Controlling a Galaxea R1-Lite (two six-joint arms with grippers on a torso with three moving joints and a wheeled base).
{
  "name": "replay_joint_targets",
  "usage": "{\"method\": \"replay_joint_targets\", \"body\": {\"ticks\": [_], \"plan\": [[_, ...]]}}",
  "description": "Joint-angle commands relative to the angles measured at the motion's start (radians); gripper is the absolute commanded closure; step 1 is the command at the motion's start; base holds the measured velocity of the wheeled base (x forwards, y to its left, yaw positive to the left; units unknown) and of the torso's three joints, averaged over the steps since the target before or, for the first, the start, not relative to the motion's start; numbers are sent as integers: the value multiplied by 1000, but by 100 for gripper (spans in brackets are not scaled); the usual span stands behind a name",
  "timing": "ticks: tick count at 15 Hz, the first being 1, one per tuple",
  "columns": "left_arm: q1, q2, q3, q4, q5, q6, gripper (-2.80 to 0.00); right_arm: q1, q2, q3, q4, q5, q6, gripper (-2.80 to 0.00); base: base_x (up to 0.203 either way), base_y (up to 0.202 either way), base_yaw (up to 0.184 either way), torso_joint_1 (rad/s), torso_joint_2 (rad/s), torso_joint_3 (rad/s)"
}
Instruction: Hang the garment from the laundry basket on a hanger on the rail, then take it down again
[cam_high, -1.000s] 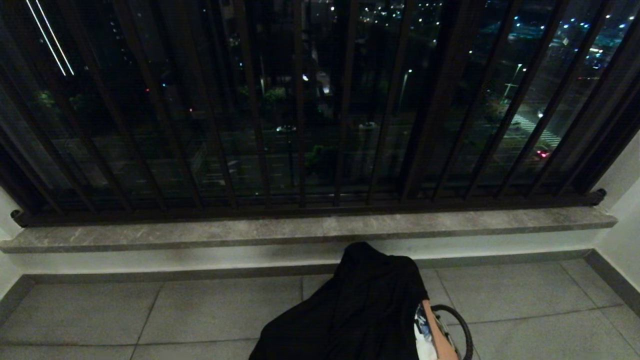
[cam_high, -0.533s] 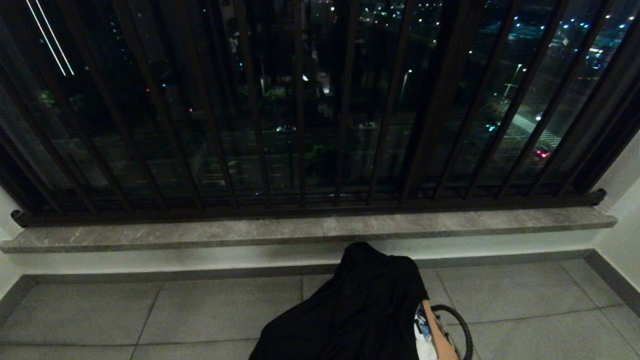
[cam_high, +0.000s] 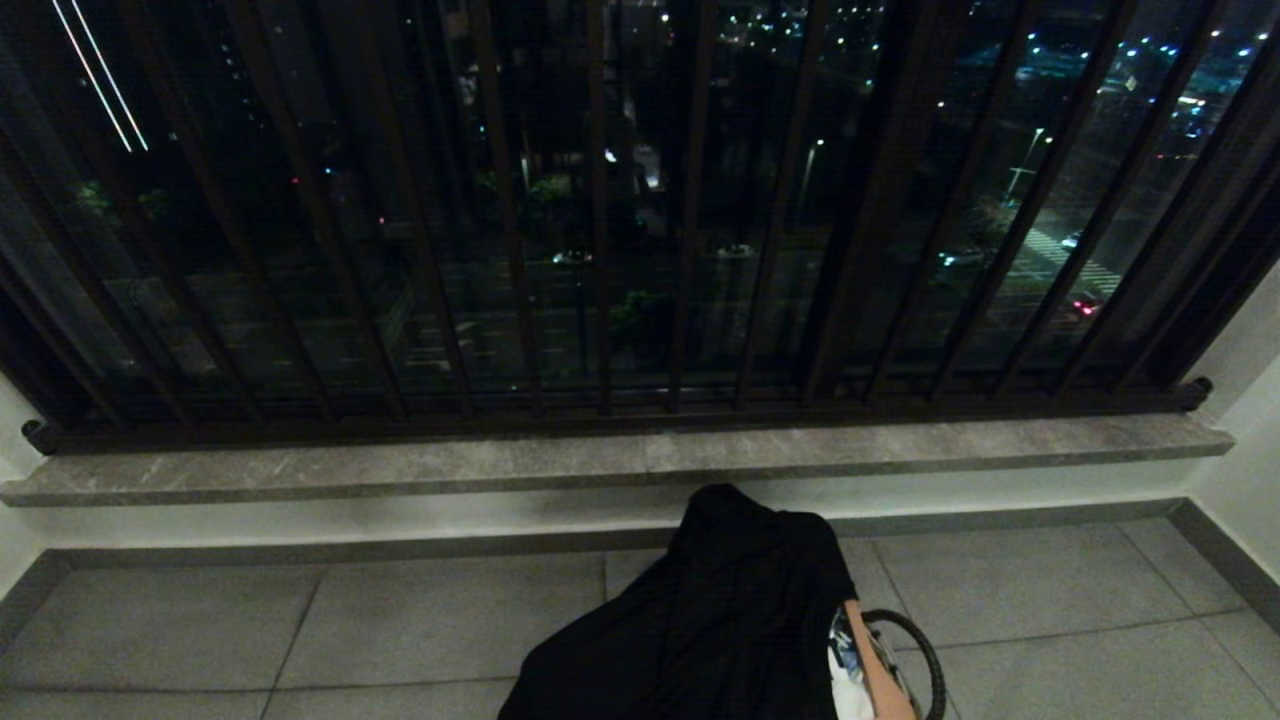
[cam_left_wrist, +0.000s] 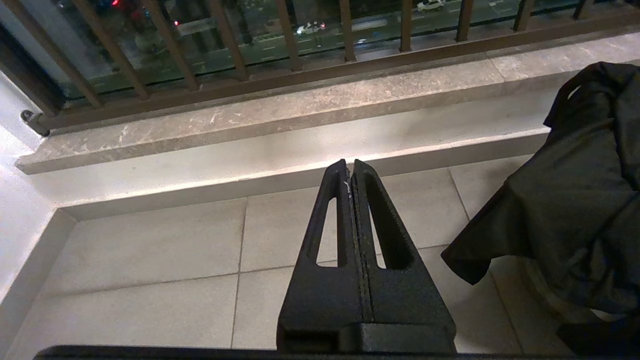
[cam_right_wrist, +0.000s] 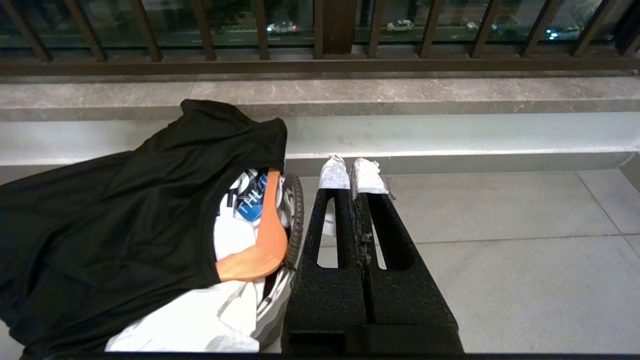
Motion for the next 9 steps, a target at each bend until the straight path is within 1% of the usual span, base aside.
{"method": "replay_joint_targets", "body": {"ticks": [1, 3, 5, 7, 9], "plan": [[-3, 0, 4, 0, 1, 0, 0, 0, 0, 0, 0, 0, -1, 0, 0, 0, 0, 0, 0, 0], [-5, 0, 5, 0, 1, -5, 0, 0, 0, 0, 0, 0, -1, 0, 0, 0, 0, 0, 0, 0], [-5, 0, 5, -1, 4, -72, 0, 0, 0, 0, 0, 0, -1, 0, 0, 0, 0, 0, 0, 0], [-5, 0, 4, -3, 7, -106, 0, 0, -2, 0, 0, 0, -1, 0, 0, 0, 0, 0, 0, 0], [-5, 0, 5, -4, 7, -111, 0, 0, 0, 0, 0, 0, -1, 0, 0, 0, 0, 0, 0, 0]]}}
